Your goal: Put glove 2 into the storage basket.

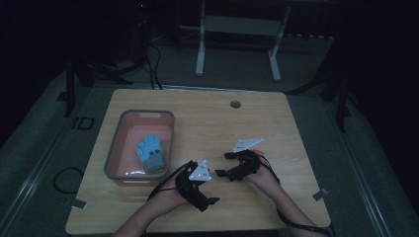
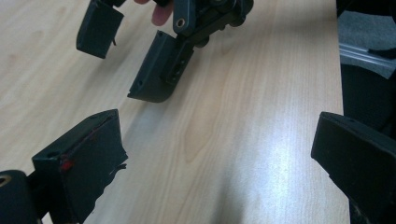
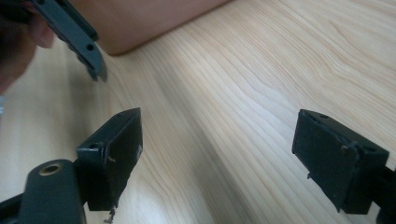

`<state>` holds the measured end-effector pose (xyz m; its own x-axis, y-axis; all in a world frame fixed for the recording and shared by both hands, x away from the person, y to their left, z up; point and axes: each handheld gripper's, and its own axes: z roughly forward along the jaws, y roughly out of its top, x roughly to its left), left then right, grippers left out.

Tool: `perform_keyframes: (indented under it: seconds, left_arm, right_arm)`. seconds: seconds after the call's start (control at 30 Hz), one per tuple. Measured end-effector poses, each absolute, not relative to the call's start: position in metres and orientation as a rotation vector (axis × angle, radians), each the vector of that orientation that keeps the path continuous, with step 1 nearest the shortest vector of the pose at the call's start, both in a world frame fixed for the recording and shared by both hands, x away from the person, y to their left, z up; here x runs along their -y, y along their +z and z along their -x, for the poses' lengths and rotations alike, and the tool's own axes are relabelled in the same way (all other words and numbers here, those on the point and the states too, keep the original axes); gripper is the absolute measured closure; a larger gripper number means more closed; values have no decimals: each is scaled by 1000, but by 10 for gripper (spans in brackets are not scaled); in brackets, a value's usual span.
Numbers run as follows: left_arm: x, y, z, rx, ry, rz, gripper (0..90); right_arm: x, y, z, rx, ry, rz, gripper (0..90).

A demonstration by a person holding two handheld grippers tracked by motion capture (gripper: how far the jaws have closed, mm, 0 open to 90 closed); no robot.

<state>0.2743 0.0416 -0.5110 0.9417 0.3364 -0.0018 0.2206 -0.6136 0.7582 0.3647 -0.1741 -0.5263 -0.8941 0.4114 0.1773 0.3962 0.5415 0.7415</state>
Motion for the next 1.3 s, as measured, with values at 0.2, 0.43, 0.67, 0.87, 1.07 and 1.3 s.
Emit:
perform_keyframes:
  seconds: [0.2,0.43,0.67,0.87,1.07,1.3]
  left_arm:
    - [-33,-522,-271,-363,162,-2282,25]
    - [-22,-535,-266,-328,138,-2309,25]
    - [-17,-545,-261,-314,155,-2318,25]
    - [-17,-551,-259,-319,143,-2301,25]
    - [-21,-554,-258,-336,151,-2287,25]
    - [-25,-558,-257,-352,145,-2275,25]
  right_arm:
    - [183,-537,-359,-2756,1305,-731,153]
    - [195,-548,-351,-2758,1291,-766,151]
    - [205,-550,-344,-2737,1300,-777,151]
    - [211,-554,-338,-2732,1283,-778,151]
    - [217,-557,-336,-2709,1296,-797,151]
    - [220,-557,-335,-2676,1300,-797,146]
